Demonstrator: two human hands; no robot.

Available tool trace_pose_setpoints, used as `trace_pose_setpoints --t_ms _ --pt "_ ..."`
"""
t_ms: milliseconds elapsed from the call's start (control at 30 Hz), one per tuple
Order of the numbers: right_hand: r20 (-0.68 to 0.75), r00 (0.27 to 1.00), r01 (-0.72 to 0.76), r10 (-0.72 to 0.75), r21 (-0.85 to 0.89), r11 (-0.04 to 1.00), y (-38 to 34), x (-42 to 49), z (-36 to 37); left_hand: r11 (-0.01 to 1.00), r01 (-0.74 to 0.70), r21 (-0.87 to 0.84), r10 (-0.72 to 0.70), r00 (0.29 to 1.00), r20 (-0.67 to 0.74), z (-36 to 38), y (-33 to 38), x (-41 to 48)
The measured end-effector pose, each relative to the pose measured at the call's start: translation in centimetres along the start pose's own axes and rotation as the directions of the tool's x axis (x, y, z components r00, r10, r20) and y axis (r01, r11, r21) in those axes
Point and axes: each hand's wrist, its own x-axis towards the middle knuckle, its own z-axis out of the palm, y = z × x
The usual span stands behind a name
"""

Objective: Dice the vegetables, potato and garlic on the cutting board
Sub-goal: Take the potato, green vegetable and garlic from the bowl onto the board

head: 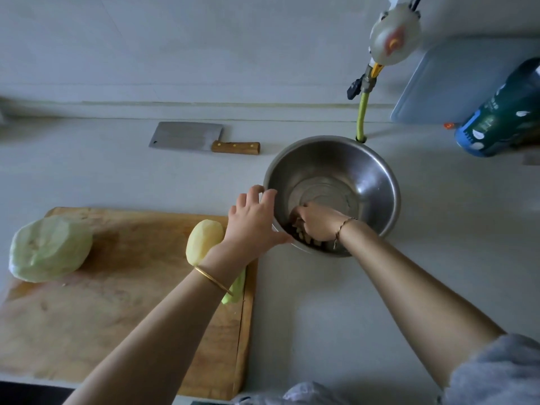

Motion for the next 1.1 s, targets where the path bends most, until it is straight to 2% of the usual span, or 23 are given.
trace_pose_setpoints --t_ms 267,500,700,800,867,967,1100 --pt "0.06 0.998 -0.018 -0.001 0.315 0.949 -1.0 -1.8 -0.2 1.0 0.002 -0.008 -0.003 1.0 -0.024 0.3 -0.2 -0.1" --pt "0.006 0.999 0.046 -0.048 0.207 0.977 -1.0 -2.7 0.3 1.0 0.02 -0.016 -0.02 1.0 -0.011 0.3 -0.1 -0.2" --pt "0.031 0.999 0.03 -0.042 0.315 0.949 -0.9 -2.5 -0.3 0.999 0.022 -0.023 -0.023 1.0 -0.011 0.4 0.1 -0.4" --pt "0.105 0.992 0.017 -0.064 0.399 0.917 -1.0 -2.8 -0.8 0.999 0.029 -0.02 -0.029 0.999 -0.023 0.5 0.1 -0.3" --pt "0.125 0.986 0.055 -0.112 0.391 0.919 -0.8 -3.0 -0.7 0.999 0.035 -0.021 -0.036 0.999 -0.026 0.6 0.0 -0.3" --pt "0.079 0.976 0.169 -0.203 0.313 0.935 -0.2 -3.3 -0.5 0.999 0.037 -0.013 -0.037 0.999 -0.029 0.7 -0.2 -0.4" --pt "0.001 0.971 0.223 -0.238 0.347 0.911 0.0 -3.6 -0.5 0.999 -0.001 0.049 0.002 0.999 -0.037 0.8 -0.3 -0.6"
